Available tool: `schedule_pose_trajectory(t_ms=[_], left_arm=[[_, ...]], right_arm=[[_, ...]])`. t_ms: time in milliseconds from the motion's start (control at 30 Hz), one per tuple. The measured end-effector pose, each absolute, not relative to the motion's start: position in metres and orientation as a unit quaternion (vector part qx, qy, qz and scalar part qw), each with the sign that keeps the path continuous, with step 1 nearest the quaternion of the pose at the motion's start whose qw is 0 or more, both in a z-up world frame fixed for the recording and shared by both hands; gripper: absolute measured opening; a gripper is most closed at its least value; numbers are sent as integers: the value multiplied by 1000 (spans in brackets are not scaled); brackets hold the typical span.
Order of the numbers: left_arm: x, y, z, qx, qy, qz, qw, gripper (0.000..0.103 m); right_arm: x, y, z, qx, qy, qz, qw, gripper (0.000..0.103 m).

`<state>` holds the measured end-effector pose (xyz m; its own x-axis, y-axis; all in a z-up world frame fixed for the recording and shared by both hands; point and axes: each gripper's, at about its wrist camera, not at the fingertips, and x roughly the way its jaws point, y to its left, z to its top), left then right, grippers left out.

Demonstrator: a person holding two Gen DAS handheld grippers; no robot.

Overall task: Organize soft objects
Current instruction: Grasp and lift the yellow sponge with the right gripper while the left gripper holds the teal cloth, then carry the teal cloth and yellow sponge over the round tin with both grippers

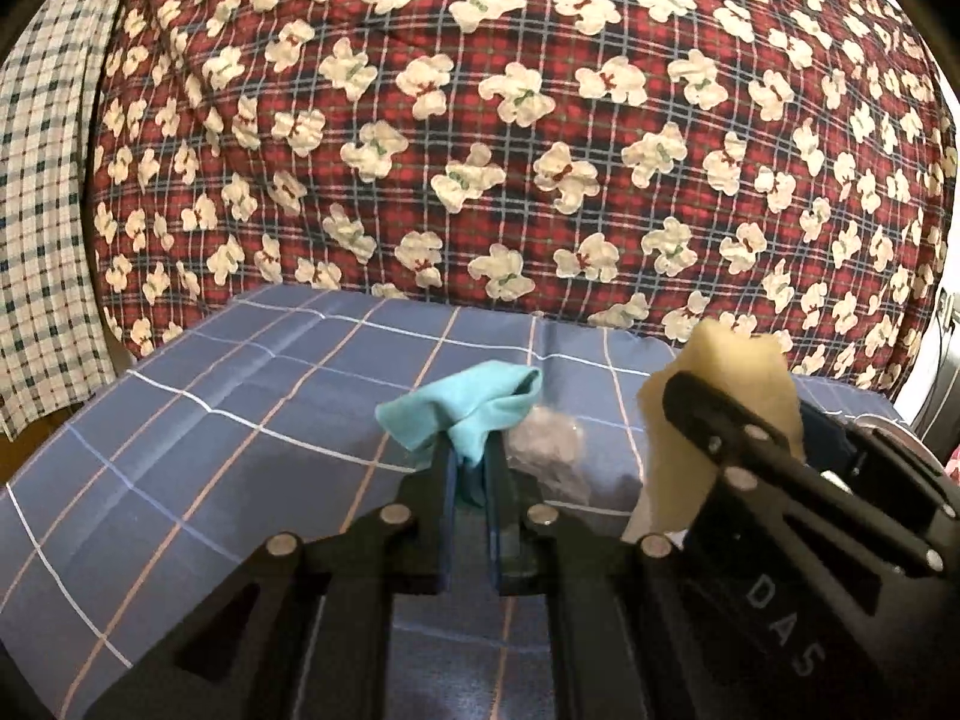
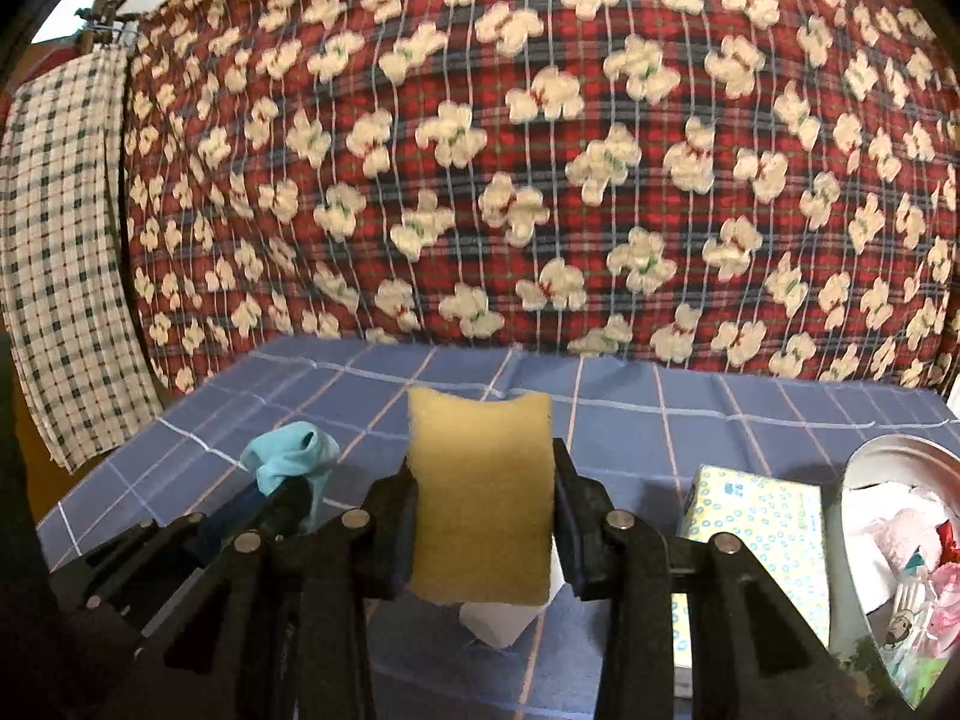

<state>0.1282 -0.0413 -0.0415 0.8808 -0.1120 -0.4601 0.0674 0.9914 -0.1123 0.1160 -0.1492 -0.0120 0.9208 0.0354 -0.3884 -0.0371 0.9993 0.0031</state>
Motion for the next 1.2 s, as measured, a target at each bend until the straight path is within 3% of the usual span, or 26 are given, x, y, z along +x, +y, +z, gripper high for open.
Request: schedule_pose_trajectory(t_ms=[1200], left_arm=[[99, -42, -24, -30, 131, -35, 990, 6]], right_arm=[[75, -165, -2, 41, 73, 32, 996, 40]])
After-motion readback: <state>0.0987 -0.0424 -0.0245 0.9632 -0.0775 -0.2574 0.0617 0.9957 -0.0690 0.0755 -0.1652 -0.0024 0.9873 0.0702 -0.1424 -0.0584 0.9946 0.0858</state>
